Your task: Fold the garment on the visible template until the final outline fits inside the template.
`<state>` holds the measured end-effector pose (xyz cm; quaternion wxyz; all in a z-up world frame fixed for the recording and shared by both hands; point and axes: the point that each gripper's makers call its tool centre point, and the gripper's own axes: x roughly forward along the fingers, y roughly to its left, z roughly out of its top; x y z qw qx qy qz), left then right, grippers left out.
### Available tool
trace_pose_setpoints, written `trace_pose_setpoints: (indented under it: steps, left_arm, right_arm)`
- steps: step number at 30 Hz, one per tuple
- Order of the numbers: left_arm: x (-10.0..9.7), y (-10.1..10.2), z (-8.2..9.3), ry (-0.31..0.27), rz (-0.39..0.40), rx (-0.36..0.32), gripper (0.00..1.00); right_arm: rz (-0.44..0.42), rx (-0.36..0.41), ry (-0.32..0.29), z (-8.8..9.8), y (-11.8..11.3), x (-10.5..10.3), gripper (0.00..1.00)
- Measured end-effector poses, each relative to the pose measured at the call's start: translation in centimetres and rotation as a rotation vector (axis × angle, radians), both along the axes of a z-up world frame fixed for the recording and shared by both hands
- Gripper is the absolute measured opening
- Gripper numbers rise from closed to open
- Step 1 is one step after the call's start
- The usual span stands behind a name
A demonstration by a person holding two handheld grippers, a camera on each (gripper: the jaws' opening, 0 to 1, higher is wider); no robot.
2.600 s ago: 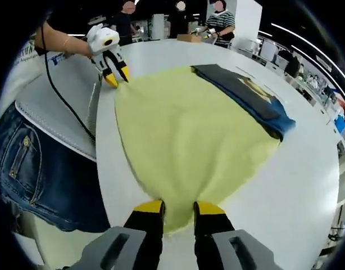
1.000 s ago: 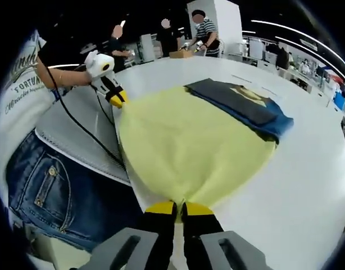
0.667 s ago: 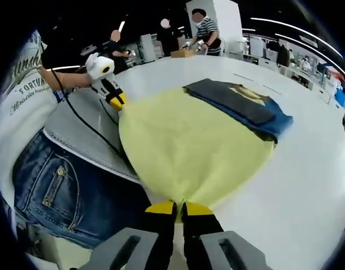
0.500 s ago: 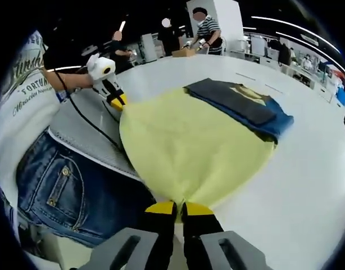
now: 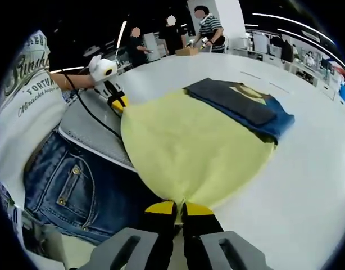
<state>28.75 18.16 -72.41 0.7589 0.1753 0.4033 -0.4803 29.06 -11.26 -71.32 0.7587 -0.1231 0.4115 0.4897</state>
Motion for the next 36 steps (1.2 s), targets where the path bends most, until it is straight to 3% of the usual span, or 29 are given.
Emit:
trace_pose_setpoints:
  steps: [16,36]
  left_arm:
    - [3.0,0.1,2.0,-0.064,-0.015,0.011,0.02]
    - [9.6,0.2,6.0,-0.208,-0.029,0.021,0.02]
  right_arm:
    - [-0.029,-0.005,-0.141,2.4,-0.1,3.9,0.00]
    - [-0.058,-0.024,-0.318,5.7,-0.1,10.2,0.00]
